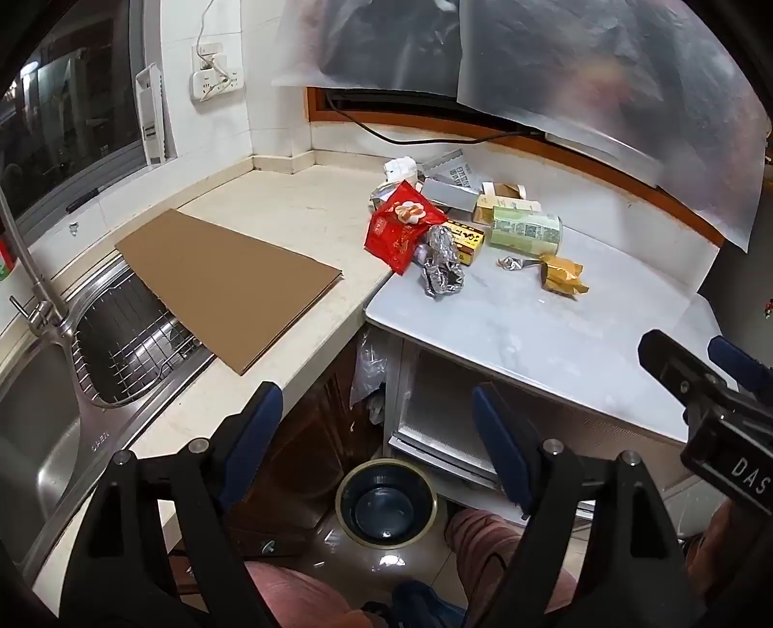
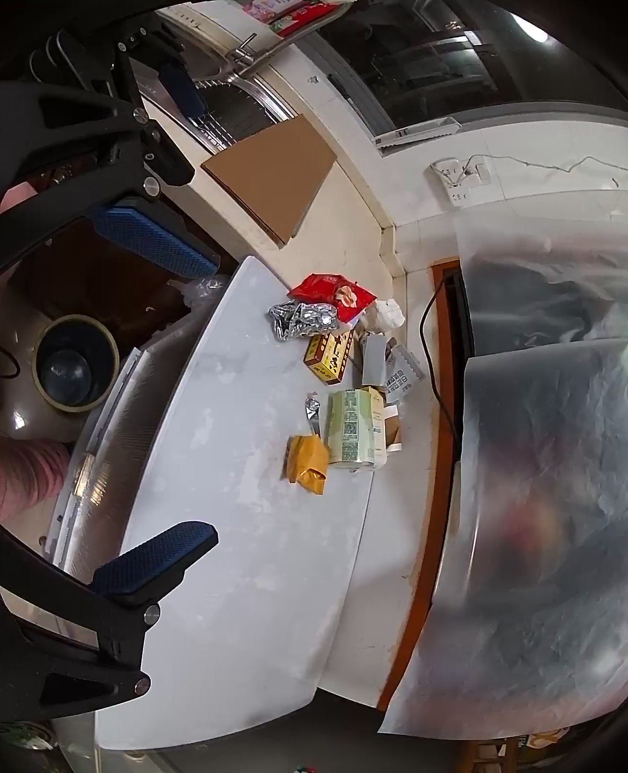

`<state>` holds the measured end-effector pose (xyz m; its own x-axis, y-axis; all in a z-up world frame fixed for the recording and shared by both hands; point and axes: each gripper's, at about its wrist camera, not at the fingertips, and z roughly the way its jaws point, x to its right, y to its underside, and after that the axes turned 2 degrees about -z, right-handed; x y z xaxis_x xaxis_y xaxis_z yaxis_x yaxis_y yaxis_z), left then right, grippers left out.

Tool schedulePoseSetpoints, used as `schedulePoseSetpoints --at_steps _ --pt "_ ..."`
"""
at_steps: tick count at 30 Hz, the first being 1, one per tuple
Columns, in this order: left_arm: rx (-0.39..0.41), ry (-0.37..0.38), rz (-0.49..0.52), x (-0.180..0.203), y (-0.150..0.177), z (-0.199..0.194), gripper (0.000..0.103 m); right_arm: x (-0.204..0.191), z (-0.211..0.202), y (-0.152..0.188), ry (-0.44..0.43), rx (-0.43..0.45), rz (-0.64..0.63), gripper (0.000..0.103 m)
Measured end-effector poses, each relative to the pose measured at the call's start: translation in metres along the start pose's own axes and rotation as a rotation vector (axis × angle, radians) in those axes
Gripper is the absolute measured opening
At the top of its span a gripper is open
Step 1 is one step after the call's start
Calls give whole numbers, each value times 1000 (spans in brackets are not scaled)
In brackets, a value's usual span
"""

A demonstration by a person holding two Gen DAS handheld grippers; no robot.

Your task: Collect trash

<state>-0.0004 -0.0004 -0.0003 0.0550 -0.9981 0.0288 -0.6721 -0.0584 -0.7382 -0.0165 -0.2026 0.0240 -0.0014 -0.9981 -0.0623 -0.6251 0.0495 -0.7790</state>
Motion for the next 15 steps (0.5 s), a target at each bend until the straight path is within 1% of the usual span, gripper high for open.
schedulePoseSetpoints --at_steps 1,2,3,5,7,8,10,12,13,15 --pt "0 -5 3 0 1 0 78 2 1 -1 -4 -20 22 102" --pt "-4 -14 19 6 4 2 78 2 1 -1 -3 -20 20 102" --pt "-23 10 -5 1 2 5 78 1 0 -1 -3 -20 15 102" --pt "-7 20 -24 1 5 0 78 1 0 -2 0 -21 6 102" --pt "-21 20 -27 0 5 2 78 2 1 -2 1 -25 -1 102" --pt "-22 16 -28 0 5 2 78 -2 4 4 0 -27 3 102" --pt "-39 22 -18 -3 2 2 78 -3 5 7 1 -31 0 102" --pt "-36 27 -9 -2 3 0 78 0 8 9 0 -35 -3 102" --pt "-35 27 -4 -1 3 0 78 -8 6 6 5 -37 -11 102" --pt "-32 27 3 0 3 -1 78 -9 6 7 4 -39 -11 102"
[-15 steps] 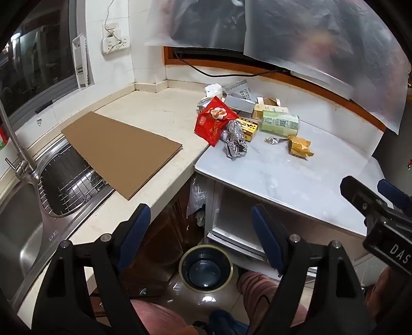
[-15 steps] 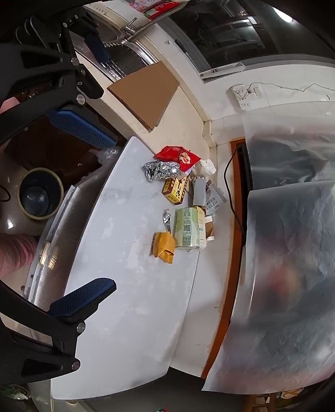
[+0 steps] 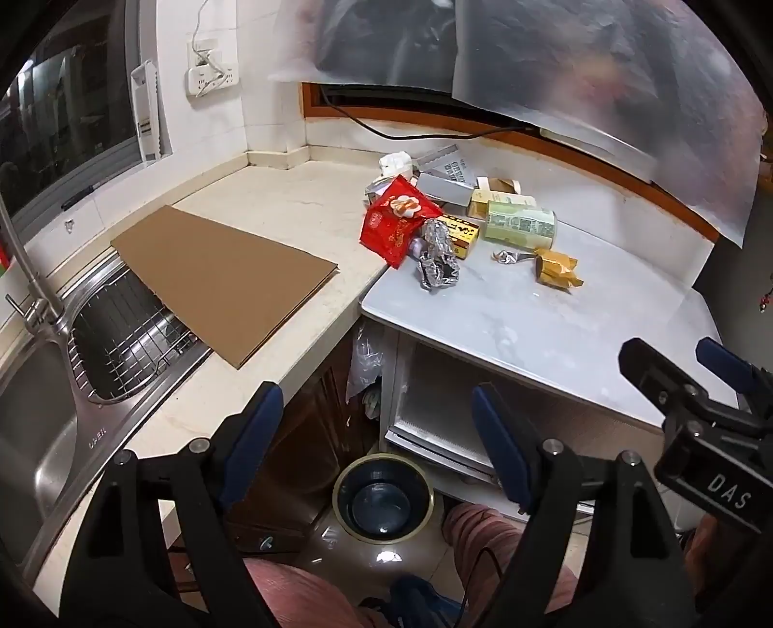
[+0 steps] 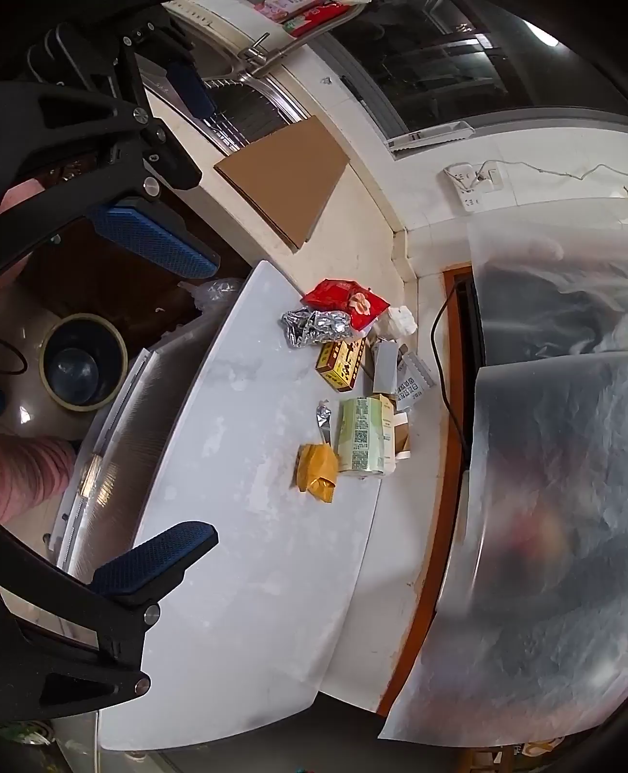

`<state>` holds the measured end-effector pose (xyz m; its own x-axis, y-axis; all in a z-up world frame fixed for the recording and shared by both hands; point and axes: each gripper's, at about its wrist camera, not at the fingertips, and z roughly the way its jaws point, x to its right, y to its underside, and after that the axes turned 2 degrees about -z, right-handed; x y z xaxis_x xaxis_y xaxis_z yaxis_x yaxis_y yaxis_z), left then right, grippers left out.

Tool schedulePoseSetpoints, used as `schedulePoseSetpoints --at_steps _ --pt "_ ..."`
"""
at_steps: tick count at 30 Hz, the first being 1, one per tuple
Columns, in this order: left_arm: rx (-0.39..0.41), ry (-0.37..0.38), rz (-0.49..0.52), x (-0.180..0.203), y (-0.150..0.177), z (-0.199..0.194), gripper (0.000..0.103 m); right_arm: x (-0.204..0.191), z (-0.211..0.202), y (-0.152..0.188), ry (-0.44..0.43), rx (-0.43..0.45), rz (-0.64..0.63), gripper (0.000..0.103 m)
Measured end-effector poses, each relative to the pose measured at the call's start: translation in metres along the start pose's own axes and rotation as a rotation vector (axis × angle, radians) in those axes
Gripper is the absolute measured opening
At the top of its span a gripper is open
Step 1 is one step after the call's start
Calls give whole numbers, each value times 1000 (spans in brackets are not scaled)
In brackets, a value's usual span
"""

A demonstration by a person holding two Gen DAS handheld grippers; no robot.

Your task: Collect trash

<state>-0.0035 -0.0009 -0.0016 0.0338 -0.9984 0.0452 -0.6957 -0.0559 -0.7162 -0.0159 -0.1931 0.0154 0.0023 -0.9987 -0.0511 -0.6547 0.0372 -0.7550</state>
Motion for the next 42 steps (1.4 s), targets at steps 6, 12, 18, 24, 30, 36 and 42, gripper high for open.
schedulePoseSetpoints --at_steps 6,12,18,24,30,36,42 --pt "4 -1 5 0 0 -4 78 -2 1 1 0 -6 1 102" --pt "11 2 3 -2 0 -9 78 -3 1 3 2 -3 2 102" --pt "12 1 1 -2 1 -10 78 -2 1 3 1 -6 4 102" --pt "12 -4 2 -4 2 -12 78 -2 0 4 -1 -6 6 102" --pt "9 -1 1 -6 3 -14 78 -4 -1 4 -1 -5 3 102" --pt "10 -1 0 -6 2 -13 78 -5 -2 4 -2 -4 2 102" --pt "15 2 -3 -8 1 -16 78 -5 -1 4 -2 -4 2 102"
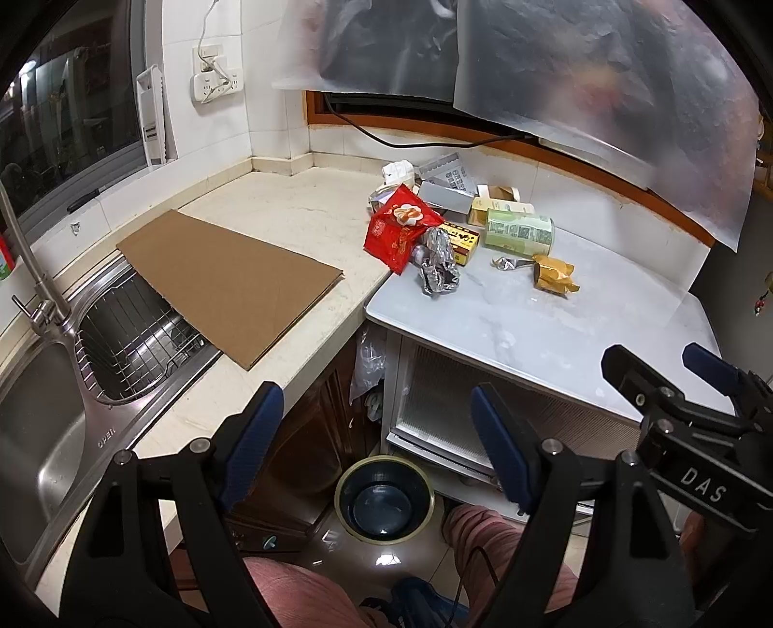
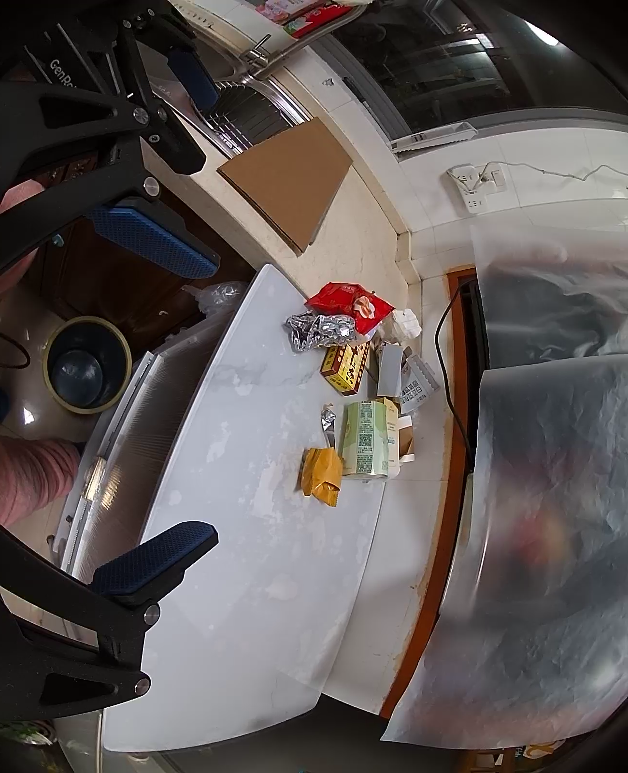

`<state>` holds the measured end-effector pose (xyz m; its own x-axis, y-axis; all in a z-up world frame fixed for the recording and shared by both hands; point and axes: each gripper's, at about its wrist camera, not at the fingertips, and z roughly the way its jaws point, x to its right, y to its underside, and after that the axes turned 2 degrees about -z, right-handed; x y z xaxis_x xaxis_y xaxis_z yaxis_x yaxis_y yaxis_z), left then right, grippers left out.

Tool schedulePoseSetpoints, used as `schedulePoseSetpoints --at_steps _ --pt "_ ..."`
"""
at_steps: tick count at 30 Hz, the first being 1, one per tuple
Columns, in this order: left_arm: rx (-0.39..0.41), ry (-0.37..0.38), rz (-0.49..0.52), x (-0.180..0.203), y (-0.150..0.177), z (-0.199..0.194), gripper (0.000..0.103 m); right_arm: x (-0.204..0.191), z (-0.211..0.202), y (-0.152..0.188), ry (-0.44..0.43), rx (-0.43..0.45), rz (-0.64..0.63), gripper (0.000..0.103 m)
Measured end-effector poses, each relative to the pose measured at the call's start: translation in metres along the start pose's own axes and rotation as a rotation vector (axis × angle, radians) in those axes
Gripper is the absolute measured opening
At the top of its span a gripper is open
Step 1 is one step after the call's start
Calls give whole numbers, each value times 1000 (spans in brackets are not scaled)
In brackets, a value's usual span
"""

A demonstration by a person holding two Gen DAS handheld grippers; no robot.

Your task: Collect trash

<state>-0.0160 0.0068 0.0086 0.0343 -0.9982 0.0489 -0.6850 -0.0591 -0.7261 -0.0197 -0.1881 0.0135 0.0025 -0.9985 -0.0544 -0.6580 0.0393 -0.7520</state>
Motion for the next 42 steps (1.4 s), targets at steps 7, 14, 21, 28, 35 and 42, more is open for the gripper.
schedulePoseSetpoints --at_steps 7,14,21,28,35,42 --pt "-4 3 -4 1 -1 0 78 0 0 0 -5 0 5 102" --pt "-5 7 -6 1 -4 1 78 -1 1 -1 -12 2 3 102" --pt "-7 15 -5 6 -9 6 78 3 5 -5 -2 3 10 102" --pt "-10 18 -3 7 -14 14 78 11 16 -13 5 -3 20 102" --pt "-19 29 2 12 -26 34 78 17 35 -21 13 -8 25 102" --pt "-11 56 14 20 -49 65 78 37 64 -35 -23 22 73 102"
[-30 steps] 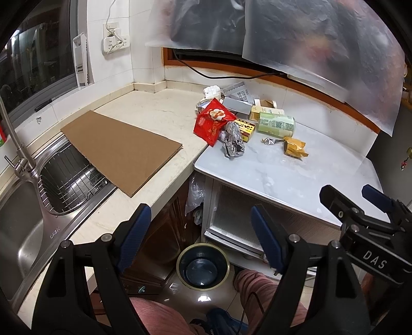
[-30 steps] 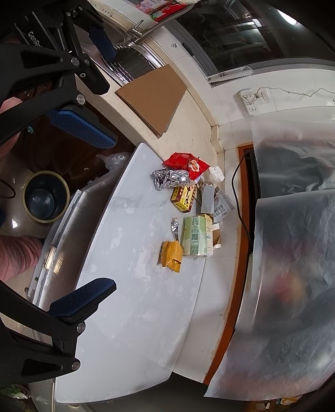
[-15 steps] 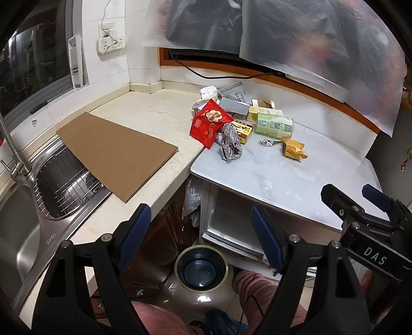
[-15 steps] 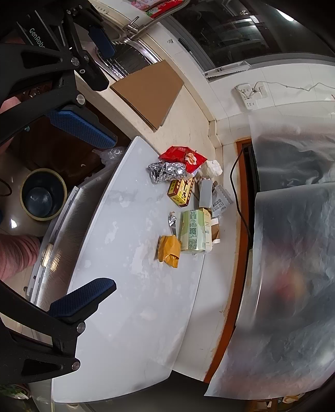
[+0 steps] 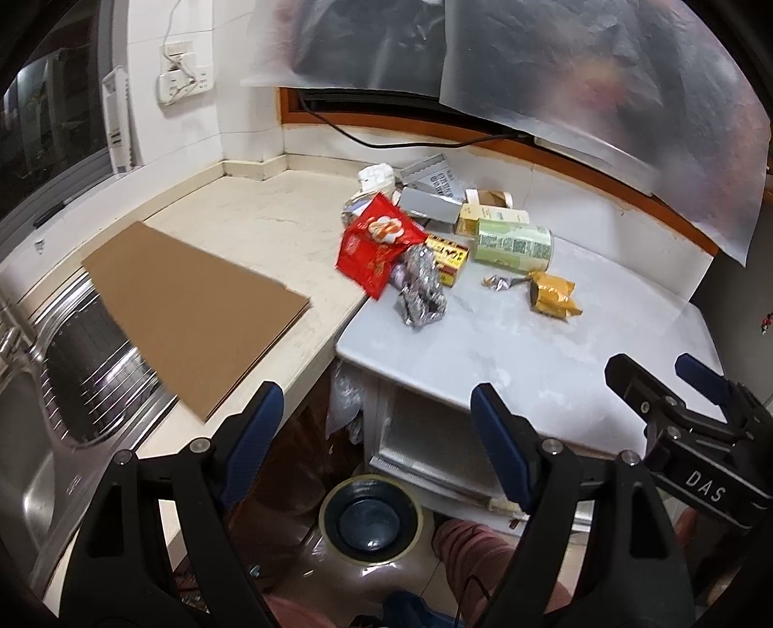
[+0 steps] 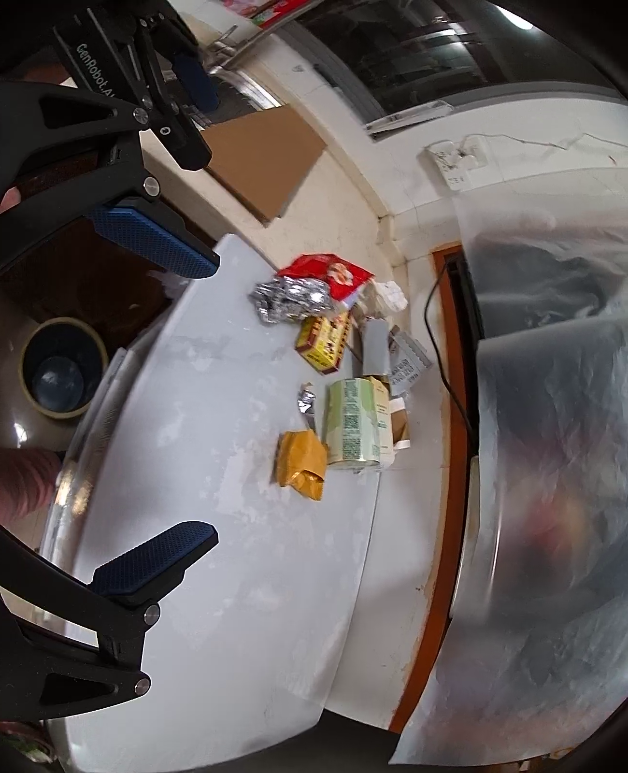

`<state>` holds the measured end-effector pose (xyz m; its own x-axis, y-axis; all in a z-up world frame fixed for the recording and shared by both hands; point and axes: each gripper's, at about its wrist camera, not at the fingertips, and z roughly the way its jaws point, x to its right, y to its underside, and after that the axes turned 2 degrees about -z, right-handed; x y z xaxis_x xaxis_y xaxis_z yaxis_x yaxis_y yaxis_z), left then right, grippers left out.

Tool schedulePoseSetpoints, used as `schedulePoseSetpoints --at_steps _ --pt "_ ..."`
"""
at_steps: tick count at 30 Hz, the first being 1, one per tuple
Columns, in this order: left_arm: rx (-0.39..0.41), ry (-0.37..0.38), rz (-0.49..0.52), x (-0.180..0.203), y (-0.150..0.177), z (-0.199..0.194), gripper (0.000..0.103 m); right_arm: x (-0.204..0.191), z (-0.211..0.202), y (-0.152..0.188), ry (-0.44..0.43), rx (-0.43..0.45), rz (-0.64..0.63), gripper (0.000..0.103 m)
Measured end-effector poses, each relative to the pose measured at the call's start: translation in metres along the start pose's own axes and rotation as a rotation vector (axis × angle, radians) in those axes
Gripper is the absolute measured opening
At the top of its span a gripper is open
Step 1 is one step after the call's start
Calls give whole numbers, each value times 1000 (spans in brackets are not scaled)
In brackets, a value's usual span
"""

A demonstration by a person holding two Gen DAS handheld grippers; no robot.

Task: Collect trash
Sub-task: 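Grasp the foil wrapper with the left tool while the right tool grasps the yellow packet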

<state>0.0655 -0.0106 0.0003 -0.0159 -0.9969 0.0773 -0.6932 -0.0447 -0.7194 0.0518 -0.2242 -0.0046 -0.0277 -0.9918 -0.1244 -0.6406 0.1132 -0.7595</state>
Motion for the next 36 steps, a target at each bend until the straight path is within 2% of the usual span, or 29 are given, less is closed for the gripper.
schedulePoseSetpoints --at_steps 3,8,12,16,19,22,24,27,29,33,34,36 --pt "15 18 -2 2 -13 14 78 14 13 -10 -25 19 48 102" --pt "29 39 -7 9 -35 43 78 35 49 -33 -19 -29 77 102" --pt "42 -12 1 16 -54 70 78 51 84 -52 -29 -64 84 102" --pt "-27 41 -24 20 -70 109 78 66 123 -67 4 -87 105 102" --pt "-92 48 -44 23 -76 141 78 73 150 -72 10 -116 125 101" --pt "-133 60 -60 28 -74 167 77 78 182 -76 6 -168 144 94" --pt "-142 41 -62 33 -74 181 76 80 201 -77 15 -203 146 86" --pt "-173 11 -70 37 -73 204 69 81 226 -75 3 -251 159 81" --pt "-199 4 -84 39 -71 219 68 77 231 -75 23 -233 130 81" --pt "-219 -5 -84 47 -70 234 65 62 243 -74 71 -249 42 80" --pt "-220 -16 -74 50 -70 238 62 59 246 -73 83 -251 21 79" --pt "-224 -35 -51 56 -69 242 53 55 246 -71 108 -249 -5 70"
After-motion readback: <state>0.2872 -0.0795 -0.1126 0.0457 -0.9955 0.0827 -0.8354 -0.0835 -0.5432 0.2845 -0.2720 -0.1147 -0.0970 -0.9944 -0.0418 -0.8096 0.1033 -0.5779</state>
